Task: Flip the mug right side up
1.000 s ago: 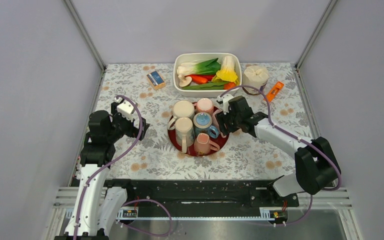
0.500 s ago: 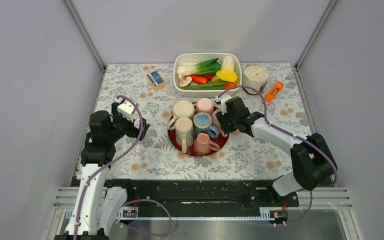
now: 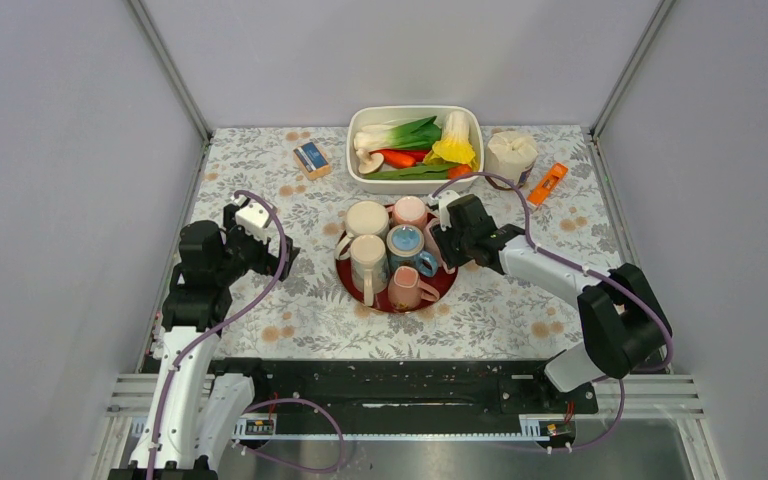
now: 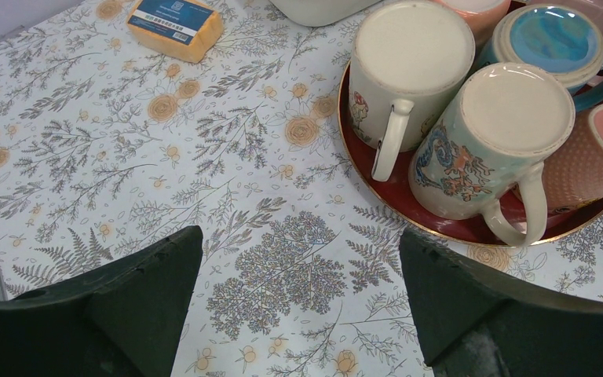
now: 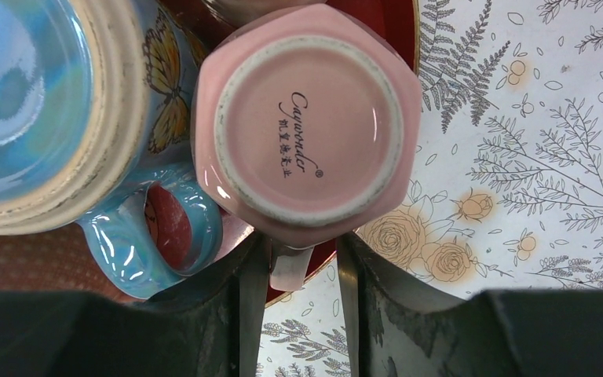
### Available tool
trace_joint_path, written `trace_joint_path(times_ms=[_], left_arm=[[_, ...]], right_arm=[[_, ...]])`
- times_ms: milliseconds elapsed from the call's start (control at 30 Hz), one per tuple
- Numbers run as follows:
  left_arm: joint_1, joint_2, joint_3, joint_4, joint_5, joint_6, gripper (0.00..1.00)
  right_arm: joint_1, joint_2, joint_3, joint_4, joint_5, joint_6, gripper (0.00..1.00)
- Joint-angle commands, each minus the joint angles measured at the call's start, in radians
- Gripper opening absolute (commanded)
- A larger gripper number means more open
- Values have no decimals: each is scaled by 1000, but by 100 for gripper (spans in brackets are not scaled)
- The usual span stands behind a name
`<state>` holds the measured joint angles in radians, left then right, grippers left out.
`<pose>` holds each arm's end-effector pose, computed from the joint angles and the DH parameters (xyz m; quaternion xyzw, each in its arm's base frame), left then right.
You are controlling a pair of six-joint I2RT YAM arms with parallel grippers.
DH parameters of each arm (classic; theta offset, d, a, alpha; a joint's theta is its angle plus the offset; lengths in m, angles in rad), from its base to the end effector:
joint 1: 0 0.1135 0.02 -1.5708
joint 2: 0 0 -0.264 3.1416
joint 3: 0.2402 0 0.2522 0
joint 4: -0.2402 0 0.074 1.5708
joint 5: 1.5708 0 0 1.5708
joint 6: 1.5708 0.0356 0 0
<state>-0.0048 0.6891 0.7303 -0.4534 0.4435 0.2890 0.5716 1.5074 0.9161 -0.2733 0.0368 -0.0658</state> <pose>0.1557 -0.0160 0.3089 0.2386 0.7899 -0.1066 0.5547 0.2624 0.1672 0.2069 -0.2879 0.8929 0.0698 0.3391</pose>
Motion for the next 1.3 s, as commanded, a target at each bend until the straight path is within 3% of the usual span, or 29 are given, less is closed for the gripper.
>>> trace_joint_path(times_ms=[0,167,433,1033,1267], left_arm=[[5,-8,1,54,-3,10,99],[5,-7,1,55,0,10,99],[5,-10,0,55,1,12,99],[5,-23,32,81,-12,-12,99],[5,40,149,143,134,-23,99]], right_arm=[[16,3,38,36,20,2,44],[18,-6,32,45,25,2,35],[22,-20,19,61,30,-9,1],[22,-324,16,157,10,-86,0],[22,-435,136,118,-26,-83,0]])
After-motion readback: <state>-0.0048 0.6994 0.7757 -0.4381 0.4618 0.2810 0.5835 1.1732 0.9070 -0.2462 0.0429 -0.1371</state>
